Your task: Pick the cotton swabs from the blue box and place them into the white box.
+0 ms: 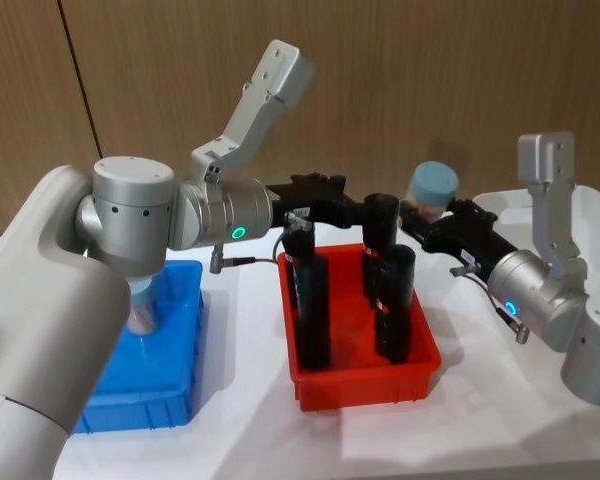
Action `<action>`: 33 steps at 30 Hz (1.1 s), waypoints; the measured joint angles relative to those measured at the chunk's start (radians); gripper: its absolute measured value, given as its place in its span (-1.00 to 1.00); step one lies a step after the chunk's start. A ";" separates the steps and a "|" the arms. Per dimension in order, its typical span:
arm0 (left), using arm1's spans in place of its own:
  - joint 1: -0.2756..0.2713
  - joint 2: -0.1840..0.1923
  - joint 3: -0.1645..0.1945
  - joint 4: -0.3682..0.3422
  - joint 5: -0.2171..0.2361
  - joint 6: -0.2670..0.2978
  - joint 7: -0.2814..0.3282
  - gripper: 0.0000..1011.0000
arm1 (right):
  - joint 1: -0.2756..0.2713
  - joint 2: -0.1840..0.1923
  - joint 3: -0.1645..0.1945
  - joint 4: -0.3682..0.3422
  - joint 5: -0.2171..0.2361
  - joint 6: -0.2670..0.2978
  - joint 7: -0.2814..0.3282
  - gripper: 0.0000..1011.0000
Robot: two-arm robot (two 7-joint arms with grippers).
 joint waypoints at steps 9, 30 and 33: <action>0.000 0.000 0.000 0.000 0.000 0.000 0.000 0.99 | 0.012 0.011 0.021 0.025 -0.001 -0.015 -0.027 0.31; 0.000 0.000 0.000 0.000 0.000 0.000 0.000 0.99 | 0.046 0.050 0.084 0.109 -0.061 0.036 -0.151 0.31; 0.000 0.000 0.000 0.000 0.000 0.000 0.000 0.99 | 0.051 0.054 0.090 0.126 -0.068 0.046 -0.161 0.31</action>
